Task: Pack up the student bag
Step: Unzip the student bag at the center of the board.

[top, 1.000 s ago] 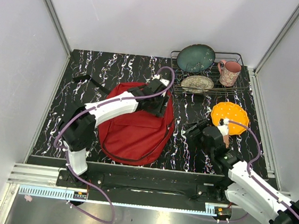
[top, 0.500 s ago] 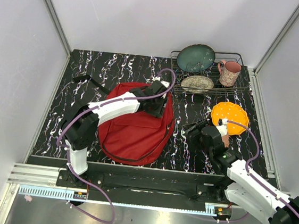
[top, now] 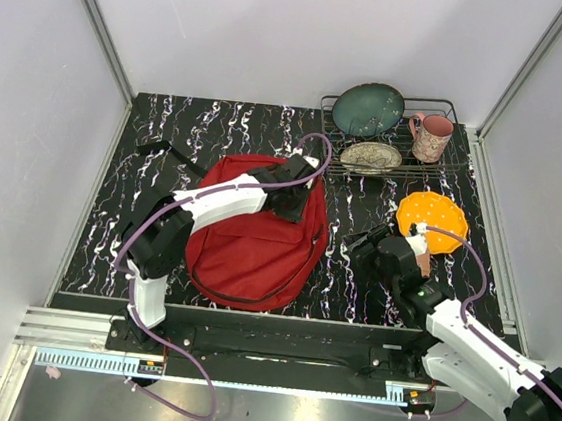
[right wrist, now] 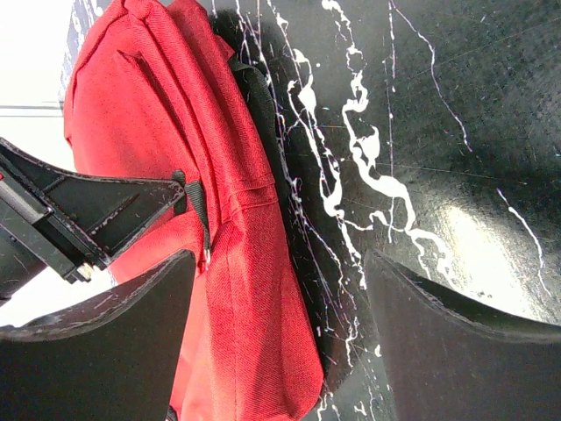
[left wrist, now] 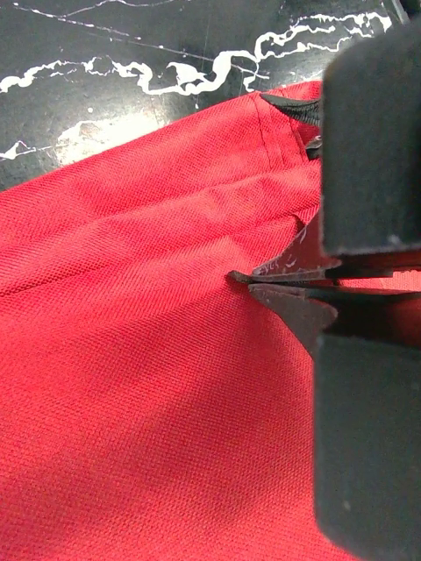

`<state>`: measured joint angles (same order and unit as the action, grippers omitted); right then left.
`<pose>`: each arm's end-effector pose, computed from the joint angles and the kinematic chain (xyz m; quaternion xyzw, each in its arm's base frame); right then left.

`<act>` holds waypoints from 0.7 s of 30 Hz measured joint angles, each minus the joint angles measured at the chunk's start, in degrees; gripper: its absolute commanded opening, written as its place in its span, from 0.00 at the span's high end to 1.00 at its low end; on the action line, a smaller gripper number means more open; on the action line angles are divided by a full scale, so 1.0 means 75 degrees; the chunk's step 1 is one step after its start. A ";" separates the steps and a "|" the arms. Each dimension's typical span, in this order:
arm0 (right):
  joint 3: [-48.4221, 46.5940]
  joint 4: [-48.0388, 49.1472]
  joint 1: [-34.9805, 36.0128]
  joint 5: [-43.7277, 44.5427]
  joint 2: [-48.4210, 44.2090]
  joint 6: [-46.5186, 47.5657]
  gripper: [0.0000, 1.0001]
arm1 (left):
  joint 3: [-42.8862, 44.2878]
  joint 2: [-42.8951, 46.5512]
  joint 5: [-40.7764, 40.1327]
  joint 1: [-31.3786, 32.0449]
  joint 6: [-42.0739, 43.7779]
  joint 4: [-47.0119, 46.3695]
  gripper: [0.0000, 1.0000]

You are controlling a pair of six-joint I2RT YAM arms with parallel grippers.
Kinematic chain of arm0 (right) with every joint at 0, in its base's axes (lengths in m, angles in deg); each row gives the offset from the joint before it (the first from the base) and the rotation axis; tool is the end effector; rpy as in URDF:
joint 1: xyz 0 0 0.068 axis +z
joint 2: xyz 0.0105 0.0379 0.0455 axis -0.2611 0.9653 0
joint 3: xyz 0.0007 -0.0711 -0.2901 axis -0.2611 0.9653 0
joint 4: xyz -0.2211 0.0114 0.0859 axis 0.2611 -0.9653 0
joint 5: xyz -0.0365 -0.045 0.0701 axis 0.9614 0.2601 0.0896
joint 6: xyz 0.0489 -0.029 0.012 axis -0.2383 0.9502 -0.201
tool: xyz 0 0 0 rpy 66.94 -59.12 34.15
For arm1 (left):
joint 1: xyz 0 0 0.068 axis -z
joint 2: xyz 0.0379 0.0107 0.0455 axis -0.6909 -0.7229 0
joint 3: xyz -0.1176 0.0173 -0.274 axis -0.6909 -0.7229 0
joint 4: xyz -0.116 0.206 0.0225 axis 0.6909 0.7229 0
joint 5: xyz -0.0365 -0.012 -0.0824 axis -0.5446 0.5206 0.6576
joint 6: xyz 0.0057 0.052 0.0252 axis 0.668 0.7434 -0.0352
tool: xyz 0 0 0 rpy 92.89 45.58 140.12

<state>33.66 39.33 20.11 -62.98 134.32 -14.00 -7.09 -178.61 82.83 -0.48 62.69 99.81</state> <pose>0.1240 0.0739 0.2257 0.3207 0.8144 0.3009 0.3785 0.2913 -0.2692 0.2485 0.1482 0.9457 -0.1277 0.2596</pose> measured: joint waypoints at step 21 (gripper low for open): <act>-0.1072 0.1099 0.0000 -0.1606 0.1883 0.0516 0.16 | -0.1431 0.1635 -0.0350 0.0006 0.0012 -0.0828 1.00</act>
<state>25.62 47.57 20.11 -75.02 148.44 -10.13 -17.82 -166.35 80.20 -0.44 62.78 93.60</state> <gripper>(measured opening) 0.840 0.013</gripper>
